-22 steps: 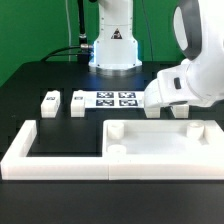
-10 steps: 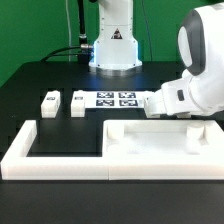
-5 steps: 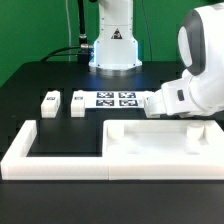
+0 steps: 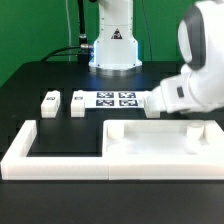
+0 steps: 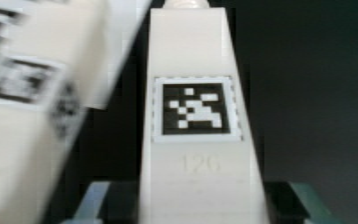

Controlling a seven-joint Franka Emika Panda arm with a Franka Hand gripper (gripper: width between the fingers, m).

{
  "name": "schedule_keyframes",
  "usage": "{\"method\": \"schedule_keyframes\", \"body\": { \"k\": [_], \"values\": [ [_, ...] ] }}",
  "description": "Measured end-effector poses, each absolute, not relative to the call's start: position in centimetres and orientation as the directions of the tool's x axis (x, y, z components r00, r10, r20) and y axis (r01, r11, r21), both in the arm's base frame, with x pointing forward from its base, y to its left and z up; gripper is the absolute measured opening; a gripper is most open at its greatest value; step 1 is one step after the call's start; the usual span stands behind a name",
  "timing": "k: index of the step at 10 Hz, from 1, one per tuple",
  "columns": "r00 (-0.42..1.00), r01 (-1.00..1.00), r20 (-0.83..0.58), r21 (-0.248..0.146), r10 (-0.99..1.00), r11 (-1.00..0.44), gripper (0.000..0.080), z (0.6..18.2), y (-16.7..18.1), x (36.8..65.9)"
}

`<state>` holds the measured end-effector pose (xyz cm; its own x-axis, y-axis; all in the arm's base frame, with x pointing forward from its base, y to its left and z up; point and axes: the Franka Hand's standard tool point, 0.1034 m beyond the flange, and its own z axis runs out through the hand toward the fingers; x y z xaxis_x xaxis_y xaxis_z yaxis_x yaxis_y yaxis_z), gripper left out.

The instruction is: Assemble desk

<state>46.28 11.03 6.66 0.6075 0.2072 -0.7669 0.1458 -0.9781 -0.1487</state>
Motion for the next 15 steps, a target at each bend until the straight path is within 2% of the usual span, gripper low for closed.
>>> {"method": "schedule_keyframes", "body": {
  "k": [1, 2, 3, 6, 7, 8, 10, 11, 12, 14, 15],
  "values": [
    [0.629, 0.152, -0.748, -0.148, 0.211, -0.977, 0.0288, 8.8, 10.5, 46.5],
    [0.650, 0.155, -0.730, -0.143, 0.210, -0.977, 0.0288, 9.8, 10.4, 46.6],
    [0.703, 0.159, -0.679, -0.139, 0.211, -0.977, 0.0288, 9.0, 10.6, 47.2],
    [0.825, 0.173, -0.524, -0.121, 0.211, -0.977, 0.0289, 9.2, 10.4, 48.2],
    [0.874, 0.188, -0.431, -0.123, 0.223, -0.974, 0.0289, 10.5, 9.9, 50.7],
    [0.895, 0.229, -0.360, -0.139, 0.265, -0.963, 0.0289, 12.8, 8.7, 52.8],
    [0.948, 0.187, -0.238, -0.118, 0.210, -0.975, 0.0289, 17.9, 8.4, 55.9],
    [0.967, 0.209, -0.128, -0.103, 0.221, -0.972, 0.0290, 17.7, 8.4, 56.5],
    [0.973, 0.208, -0.079, -0.092, 0.215, -0.974, 0.0290, 17.0, 8.2, 56.1],
    [0.976, 0.208, 0.077, -0.066, 0.203, -0.976, 0.0290, 17.1, 8.1, 57.1],
    [0.969, 0.213, 0.142, -0.063, 0.203, -0.975, 0.0290, 16.2, 8.7, 58.2]
  ]
}}
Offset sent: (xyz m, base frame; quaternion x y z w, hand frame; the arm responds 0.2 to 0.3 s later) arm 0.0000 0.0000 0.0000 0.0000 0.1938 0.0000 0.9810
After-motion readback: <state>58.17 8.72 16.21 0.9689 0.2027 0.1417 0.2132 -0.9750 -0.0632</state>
